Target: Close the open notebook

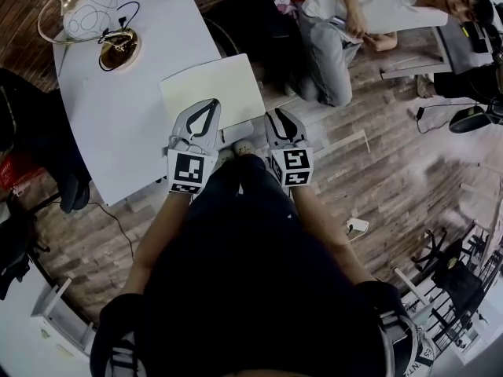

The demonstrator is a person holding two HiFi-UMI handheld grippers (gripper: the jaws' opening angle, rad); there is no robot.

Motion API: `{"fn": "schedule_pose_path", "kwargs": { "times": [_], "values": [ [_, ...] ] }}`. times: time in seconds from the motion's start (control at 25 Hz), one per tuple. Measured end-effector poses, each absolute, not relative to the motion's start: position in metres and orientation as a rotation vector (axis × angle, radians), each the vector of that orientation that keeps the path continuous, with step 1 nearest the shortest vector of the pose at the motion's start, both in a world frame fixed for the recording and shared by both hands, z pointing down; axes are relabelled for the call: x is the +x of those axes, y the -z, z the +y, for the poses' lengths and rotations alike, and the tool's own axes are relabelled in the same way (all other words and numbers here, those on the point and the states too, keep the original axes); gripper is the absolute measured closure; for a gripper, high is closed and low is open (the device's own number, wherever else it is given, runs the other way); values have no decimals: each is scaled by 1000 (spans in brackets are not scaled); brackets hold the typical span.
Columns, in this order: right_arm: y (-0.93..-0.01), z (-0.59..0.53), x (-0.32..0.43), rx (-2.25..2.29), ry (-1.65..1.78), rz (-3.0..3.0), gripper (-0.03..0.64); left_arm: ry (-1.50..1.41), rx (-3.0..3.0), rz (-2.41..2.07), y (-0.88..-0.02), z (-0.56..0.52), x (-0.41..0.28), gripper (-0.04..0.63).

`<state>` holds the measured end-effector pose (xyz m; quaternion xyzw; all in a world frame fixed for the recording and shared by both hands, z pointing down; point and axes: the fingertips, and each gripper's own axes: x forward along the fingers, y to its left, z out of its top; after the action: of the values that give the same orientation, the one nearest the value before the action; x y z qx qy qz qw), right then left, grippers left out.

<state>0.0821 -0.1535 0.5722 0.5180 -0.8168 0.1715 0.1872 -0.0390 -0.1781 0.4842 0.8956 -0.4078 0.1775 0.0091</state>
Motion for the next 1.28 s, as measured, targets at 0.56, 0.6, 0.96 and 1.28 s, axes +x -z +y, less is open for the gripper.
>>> {"fn": "schedule_pose_path", "kwargs": {
  "times": [0.56,0.6,0.96,1.28],
  "values": [
    [-639,-159,81,1332,-919,-2294,483,-719,2737,-1210,-531,-173,-38,598],
    [-643,-159,81,1325,-950,-2292,477,-723,2737,-1211,-532,-173,-39,600],
    [-668,-164,86,1297,-1312,-2285,468,-736,2720,-1267,-529,-183,-48,600],
    [-683,-160,84,1254,-1700,-2275,463,-720,2663,-1312,-530,-180,-60,600]
  ]
}}
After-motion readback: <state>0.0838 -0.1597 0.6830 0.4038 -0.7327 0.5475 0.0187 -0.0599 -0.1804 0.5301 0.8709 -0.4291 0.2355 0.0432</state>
